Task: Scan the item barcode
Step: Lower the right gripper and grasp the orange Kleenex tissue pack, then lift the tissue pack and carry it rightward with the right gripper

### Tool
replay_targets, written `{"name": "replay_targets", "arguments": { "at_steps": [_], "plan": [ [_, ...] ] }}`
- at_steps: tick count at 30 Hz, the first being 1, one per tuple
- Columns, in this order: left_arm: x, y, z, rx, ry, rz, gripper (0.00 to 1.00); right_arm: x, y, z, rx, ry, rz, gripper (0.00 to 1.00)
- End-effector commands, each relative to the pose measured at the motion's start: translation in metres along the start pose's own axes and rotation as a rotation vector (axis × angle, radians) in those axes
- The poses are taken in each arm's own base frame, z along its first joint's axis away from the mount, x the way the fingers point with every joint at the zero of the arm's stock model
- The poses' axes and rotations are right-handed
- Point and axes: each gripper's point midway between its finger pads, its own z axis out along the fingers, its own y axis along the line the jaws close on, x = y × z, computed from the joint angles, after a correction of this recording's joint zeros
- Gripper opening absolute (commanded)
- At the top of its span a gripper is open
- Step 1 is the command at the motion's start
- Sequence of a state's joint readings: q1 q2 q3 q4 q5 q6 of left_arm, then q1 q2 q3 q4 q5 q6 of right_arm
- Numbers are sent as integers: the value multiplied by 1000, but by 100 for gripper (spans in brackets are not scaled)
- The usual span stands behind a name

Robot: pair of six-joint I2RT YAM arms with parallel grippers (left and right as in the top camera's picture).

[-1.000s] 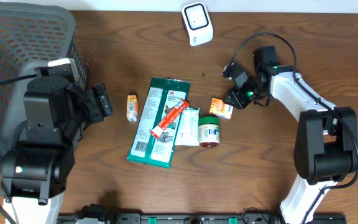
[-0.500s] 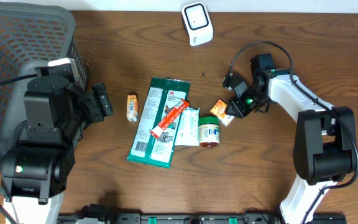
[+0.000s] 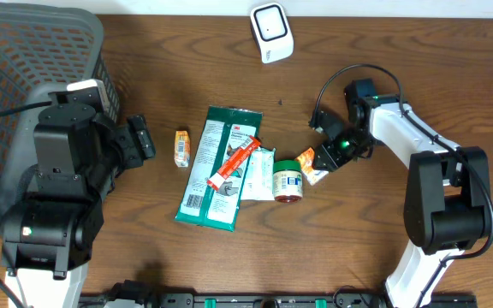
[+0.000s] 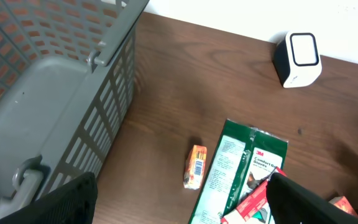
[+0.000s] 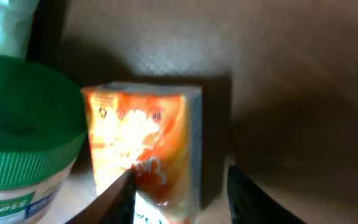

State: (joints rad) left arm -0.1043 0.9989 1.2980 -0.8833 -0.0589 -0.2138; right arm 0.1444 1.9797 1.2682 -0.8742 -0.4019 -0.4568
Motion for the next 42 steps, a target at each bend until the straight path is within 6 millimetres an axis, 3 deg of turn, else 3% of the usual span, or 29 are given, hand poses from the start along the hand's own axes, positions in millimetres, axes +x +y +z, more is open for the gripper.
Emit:
{"name": "replay_targets", "arguments": {
  "at_steps": [1,5,9,10,12,14,16,21,29,39,42],
  "plan": [
    [-4,2,-2,-8,-12,-11,87,-6,-5,-1,22,-27,3,46],
    [-4,2,-2,-8,-12,-11,87,-3,-5,2,19,-22,7,50],
    [-4,2,-2,-8,-12,-11,87,7,-5,12,14,-13,22,46],
    [-4,2,-2,-8,-12,-11,87,10,-5,15,13,-11,23,40],
    [-4,2,-2,-8,-12,-11,87,15,-4,21,6,-6,37,7],
    [-4,2,-2,-8,-12,-11,87,16,2,20,-31,-7,48,1],
    [-4,2,-2,-8,-12,-11,87,12,6,10,-53,-16,55,1],
    [-4,2,-2,-8,-12,-11,87,-14,25,-44,-155,-117,123,1],
    [-4,2,-2,-8,-12,-11,87,-40,67,-122,-479,-358,247,1],
    [-4,2,-2,-8,-12,-11,87,-55,123,-172,-946,-555,161,1],
    [-4,2,-2,-8,-12,-11,87,-56,130,-180,-1010,-580,146,1]
  ]
}}
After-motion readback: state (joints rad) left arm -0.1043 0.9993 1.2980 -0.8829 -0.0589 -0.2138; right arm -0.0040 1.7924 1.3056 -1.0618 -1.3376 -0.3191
